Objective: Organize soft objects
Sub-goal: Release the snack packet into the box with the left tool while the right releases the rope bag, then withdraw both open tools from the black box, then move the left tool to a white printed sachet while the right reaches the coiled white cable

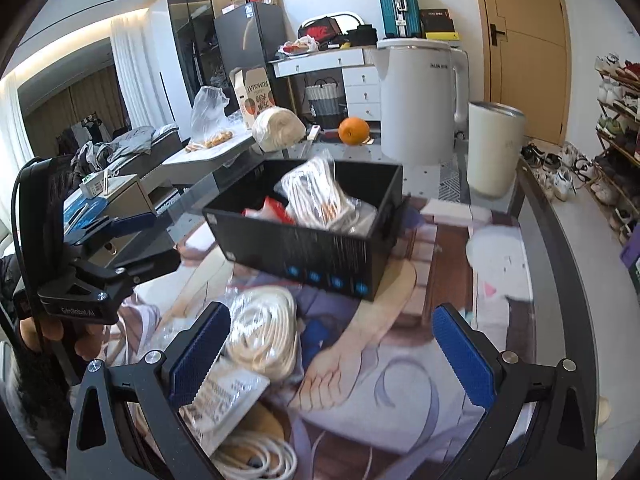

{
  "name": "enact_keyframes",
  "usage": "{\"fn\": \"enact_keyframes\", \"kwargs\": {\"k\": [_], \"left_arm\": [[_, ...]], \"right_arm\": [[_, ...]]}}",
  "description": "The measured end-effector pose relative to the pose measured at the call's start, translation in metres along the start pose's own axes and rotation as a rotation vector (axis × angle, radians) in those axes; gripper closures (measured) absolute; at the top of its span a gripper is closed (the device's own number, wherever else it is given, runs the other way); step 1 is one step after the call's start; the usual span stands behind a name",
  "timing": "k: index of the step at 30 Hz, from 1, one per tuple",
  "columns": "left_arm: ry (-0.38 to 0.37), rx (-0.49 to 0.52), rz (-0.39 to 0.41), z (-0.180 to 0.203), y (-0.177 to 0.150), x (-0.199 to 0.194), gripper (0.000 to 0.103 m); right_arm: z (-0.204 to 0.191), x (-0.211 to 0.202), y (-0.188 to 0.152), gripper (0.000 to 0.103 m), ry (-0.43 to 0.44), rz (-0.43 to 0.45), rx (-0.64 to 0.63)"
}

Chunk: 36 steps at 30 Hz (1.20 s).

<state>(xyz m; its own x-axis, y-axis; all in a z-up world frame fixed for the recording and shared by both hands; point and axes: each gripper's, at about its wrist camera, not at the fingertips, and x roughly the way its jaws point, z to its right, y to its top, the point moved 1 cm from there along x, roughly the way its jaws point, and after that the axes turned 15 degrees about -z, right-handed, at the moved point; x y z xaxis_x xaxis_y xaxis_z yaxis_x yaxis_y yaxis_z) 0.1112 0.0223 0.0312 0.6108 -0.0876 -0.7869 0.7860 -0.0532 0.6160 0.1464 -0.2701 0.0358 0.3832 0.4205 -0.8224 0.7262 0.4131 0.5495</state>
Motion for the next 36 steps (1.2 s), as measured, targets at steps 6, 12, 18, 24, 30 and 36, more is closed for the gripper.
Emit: {"fn": "enact_keyframes", "kwargs": {"k": [6, 12, 18, 24, 30, 36], "left_arm": [[-0.015, -0.002, -0.021, 0.0, -0.019, -0.005, 0.0], [-0.024, 0.016, -0.039, 0.005, -0.032, -0.008, 0.0], [-0.027, 0.03, -0.05, 0.009, -0.038, -0.009, 0.0], [-0.066, 0.059, -0.071, 0.013, -0.045, -0.007, 0.0], [-0.062, 0.132, -0.09, 0.023, -0.051, -0.007, 0.0], [-0.064, 0.147, -0.12, 0.027, -0.053, 0.002, 0.0]], "right_arm": [[-0.006, -0.003, -0.024, 0.0, 0.031, -0.032, 0.004], [-0.016, -0.002, -0.045, 0.0, 0.046, -0.07, -0.024], [-0.02, -0.001, -0.059, 0.0, 0.066, -0.098, -0.023], [-0.028, 0.005, -0.059, 0.0, 0.095, -0.115, -0.027], [-0.036, 0.01, -0.067, 0.0, 0.113, -0.158, -0.092], [-0.041, 0.019, -0.078, 0.001, 0.146, -0.202, -0.108]]}}
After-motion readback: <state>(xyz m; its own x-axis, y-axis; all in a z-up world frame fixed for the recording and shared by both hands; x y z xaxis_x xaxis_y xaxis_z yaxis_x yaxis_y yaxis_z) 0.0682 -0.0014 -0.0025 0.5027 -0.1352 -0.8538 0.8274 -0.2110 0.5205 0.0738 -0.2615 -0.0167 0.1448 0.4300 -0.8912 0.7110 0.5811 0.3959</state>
